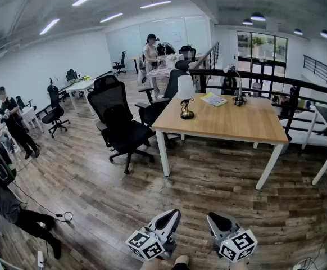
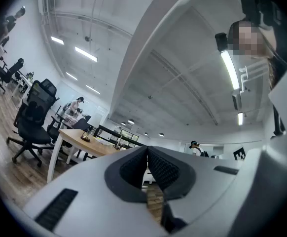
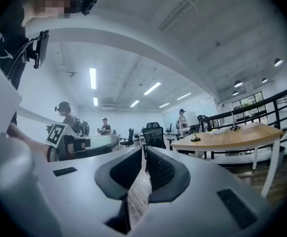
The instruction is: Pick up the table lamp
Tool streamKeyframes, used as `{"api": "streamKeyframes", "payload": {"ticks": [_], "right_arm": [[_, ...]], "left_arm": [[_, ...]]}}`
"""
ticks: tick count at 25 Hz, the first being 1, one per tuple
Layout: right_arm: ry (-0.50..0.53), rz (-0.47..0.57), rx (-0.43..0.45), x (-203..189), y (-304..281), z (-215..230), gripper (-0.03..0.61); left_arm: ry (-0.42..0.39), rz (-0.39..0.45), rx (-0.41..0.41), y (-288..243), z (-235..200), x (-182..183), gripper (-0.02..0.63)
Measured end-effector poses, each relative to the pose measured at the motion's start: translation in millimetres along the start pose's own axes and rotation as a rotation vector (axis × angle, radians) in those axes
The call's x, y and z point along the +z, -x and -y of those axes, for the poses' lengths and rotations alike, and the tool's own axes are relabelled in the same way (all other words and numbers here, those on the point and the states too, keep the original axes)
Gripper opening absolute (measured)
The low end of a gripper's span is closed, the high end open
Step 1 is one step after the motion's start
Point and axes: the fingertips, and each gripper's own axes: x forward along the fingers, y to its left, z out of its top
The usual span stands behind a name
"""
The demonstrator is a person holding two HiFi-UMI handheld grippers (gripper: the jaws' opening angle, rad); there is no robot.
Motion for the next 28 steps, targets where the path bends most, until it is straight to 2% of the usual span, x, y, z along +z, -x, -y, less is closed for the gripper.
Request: {"api": "streamKeyframes", "payload": {"ticks": [10,20,28], "right_arm": [[0.013,0.002,-0.028,14.6,-80.2,56.3,0.052],[-0.014,-0.02,-0.132,9.4,-164.8,118.8,0.052],[-0.012,-0.027,-0.123,18.6,-217.5,139.3,0.052]], "left_arm": [[-0.011,-0.013,-0.038,-72.6,-68.0,16.8,0.012],[-0.036,-0.047,-0.075,-132.8,-148.8,33.4,0.012],[-0.023,-0.035,-0.061,-156.2,-199.5,46.4,0.012]]}}
